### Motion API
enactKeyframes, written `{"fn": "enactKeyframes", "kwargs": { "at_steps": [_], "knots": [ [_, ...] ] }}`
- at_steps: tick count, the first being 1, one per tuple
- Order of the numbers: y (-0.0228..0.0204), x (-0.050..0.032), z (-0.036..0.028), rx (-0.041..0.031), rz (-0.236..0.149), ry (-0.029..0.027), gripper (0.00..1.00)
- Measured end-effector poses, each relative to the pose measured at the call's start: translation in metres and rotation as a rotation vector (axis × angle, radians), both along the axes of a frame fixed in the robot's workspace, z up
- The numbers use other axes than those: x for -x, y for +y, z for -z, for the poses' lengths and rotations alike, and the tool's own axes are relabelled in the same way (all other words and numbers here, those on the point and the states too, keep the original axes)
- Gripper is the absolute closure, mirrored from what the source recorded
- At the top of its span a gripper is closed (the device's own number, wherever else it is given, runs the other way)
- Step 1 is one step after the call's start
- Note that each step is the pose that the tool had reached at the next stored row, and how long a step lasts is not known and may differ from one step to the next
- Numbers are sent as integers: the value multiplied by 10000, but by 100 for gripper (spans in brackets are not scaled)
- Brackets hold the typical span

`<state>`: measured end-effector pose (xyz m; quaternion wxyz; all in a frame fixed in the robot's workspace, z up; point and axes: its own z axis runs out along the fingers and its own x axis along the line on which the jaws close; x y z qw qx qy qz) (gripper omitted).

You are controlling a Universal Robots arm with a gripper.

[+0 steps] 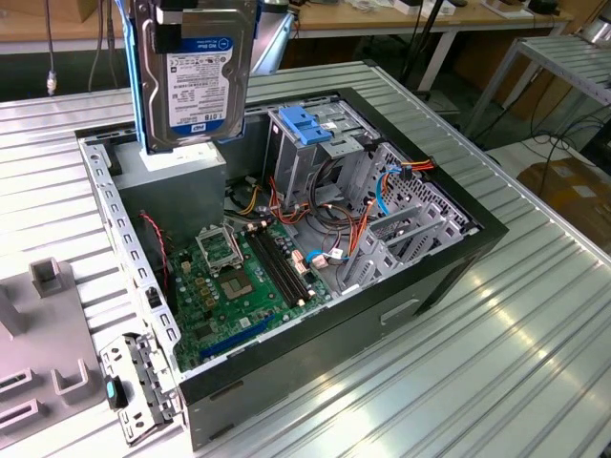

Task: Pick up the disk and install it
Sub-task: 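Insert the disk into the insertion slot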

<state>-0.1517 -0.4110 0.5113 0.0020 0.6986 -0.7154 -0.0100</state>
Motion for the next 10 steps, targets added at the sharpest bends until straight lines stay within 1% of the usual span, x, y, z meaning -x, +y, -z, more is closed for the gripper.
{"fn": "enactKeyframes", "kwargs": {
  "at_steps": [5,7,10],
  "knots": [
    [-44,0,0,0,0,0,63],
    [-72,0,0,-1,1,0,63],
    [-92,0,0,-1,0,0,63]
  ]
}}
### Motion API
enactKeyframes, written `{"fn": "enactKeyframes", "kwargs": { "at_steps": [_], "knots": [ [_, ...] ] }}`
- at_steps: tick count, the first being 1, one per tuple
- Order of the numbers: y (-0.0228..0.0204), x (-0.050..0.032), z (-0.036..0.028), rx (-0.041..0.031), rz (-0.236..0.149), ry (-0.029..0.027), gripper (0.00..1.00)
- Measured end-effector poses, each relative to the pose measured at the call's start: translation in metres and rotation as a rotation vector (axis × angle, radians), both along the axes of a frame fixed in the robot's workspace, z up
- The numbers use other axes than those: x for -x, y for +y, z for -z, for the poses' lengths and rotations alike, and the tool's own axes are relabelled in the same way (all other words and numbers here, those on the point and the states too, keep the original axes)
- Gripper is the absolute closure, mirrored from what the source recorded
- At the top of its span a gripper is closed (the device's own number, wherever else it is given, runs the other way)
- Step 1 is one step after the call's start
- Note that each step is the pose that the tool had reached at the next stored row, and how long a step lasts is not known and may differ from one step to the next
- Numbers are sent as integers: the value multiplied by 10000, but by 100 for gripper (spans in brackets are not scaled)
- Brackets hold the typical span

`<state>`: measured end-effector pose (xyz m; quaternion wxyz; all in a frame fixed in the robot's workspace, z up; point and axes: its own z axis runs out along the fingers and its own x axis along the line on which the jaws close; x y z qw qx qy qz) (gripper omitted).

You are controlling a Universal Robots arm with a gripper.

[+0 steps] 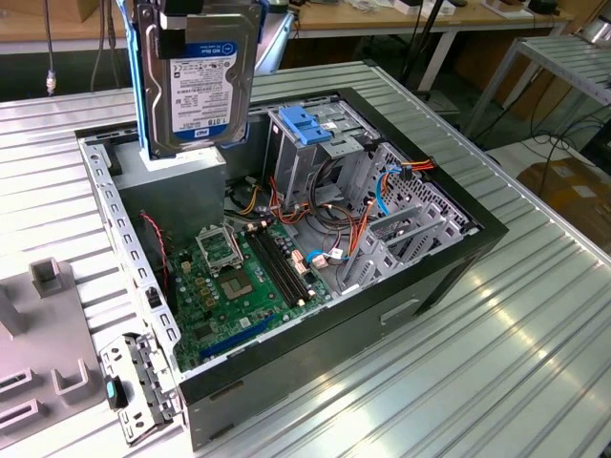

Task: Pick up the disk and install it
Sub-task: 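Insert the disk into the insertion slot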

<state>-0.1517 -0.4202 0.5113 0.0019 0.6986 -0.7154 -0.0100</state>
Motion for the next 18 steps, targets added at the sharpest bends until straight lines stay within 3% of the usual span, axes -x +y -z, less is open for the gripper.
{"fn": "enactKeyframes", "kwargs": {
  "at_steps": [18],
  "knots": [
    [-103,0,0,0,1,0,63]
  ]
}}
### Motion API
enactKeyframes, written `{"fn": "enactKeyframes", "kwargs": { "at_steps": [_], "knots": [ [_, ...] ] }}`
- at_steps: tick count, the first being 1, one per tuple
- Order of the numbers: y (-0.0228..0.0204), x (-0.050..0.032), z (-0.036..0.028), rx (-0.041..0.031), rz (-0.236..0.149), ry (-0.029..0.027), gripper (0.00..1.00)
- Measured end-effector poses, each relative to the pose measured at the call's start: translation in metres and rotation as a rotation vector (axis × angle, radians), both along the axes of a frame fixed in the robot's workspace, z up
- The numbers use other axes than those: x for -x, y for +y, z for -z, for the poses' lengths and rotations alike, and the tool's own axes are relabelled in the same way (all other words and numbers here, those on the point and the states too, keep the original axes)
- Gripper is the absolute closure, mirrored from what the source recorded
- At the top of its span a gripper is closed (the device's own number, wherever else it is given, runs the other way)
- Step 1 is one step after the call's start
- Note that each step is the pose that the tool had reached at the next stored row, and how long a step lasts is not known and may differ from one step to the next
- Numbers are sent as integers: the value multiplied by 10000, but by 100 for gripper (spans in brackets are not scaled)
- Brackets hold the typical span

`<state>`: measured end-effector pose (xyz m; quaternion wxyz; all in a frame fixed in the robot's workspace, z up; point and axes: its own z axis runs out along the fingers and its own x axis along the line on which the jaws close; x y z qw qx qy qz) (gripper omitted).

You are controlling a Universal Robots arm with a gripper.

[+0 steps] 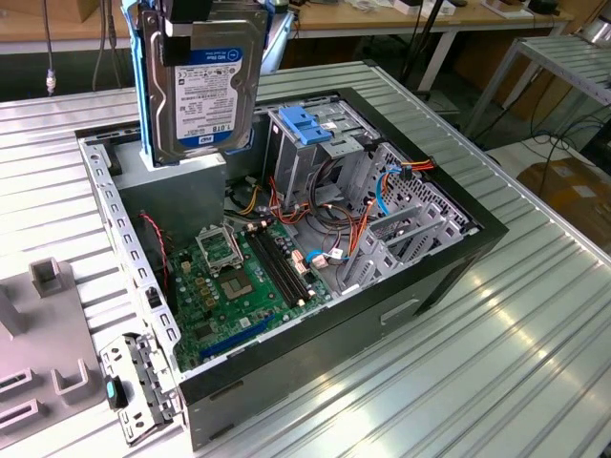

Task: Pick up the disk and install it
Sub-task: 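Insert the disk into the insertion slot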

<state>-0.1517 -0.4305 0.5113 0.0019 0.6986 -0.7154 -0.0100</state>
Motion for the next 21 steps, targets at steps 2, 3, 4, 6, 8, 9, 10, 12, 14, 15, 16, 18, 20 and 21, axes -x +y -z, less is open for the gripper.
{"fn": "enactKeyframes", "kwargs": {
  "at_steps": [2,3,4,6,8,9,10,12,14,15,16,18,20,21],
  "knots": [
    [-8,0,0,0,0,0,63],
    [-11,0,0,1,-1,1,63],
    [-14,0,0,0,-1,0,63],
    [-22,0,0,1,-1,1,63],
    [-26,0,0,1,0,1,63],
    [-30,0,0,0,0,0,63],
    [-32,0,0,1,-1,1,63],
    [-39,0,-1,1,-1,1,63],
    [-53,0,0,1,0,1,63],
    [-61,0,0,0,-1,0,63],
    [-67,0,-1,1,-1,1,63],
    [-72,0,0,1,0,1,63],
    [-75,0,0,1,-1,0,63],
    [-77,0,0,0,-1,0,63]
  ]
}}
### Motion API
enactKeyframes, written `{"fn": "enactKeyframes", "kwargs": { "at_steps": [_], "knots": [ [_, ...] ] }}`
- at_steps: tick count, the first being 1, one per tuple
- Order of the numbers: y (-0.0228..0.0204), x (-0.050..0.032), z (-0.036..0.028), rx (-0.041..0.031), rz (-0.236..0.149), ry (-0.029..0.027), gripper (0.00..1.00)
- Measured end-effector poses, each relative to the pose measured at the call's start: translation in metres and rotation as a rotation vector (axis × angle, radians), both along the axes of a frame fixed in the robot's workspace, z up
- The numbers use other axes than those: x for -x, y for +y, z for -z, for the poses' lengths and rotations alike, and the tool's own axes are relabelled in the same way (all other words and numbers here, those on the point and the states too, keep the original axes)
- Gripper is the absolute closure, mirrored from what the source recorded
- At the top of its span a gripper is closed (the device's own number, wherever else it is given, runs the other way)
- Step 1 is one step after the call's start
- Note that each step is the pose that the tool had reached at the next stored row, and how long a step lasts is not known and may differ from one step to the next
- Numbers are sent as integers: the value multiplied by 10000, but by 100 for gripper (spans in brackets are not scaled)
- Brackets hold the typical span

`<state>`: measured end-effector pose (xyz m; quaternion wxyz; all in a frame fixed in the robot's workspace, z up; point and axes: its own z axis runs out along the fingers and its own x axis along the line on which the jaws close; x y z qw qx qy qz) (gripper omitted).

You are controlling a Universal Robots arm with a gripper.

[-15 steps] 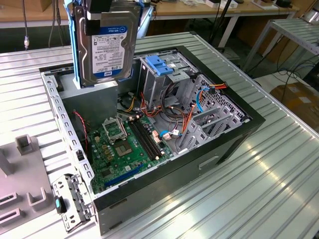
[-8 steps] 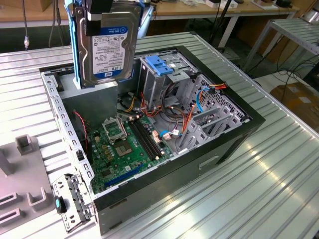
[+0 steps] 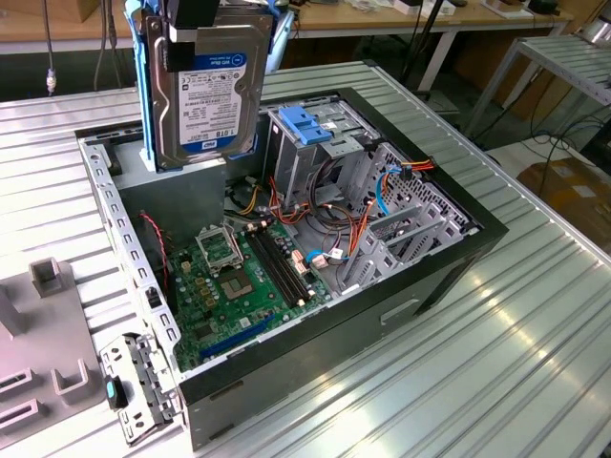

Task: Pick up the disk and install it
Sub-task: 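Insert the disk into the insertion slot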

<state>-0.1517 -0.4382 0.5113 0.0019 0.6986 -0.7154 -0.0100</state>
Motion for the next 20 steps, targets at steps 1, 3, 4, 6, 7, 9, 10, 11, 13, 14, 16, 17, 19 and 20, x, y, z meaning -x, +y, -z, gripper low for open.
{"fn": "enactKeyframes", "kwargs": {
  "at_steps": [1,3,4,6,7,9,10,11,13,14,16,17,19,20],
  "knots": [
    [0,0,0,0,0,0,63],
    [0,0,0,0,0,0,63],
    [0,0,0,0,0,0,63],
    [-1,0,0,1,0,0,63],
    [-4,0,0,0,-1,0,63],
    [-12,0,-1,1,-1,1,63],
    [-19,0,0,1,-1,1,63],
    [-27,0,0,1,0,0,63],
    [-59,0,0,0,0,0,63],
    [-66,0,0,1,0,0,63],
    [-82,0,0,4,0,0,63],
    [-87,0,0,7,0,1,63],
    [-102,0,0,19,0,0,63],
    [-105,0,1,25,0,0,63]
  ]
}}
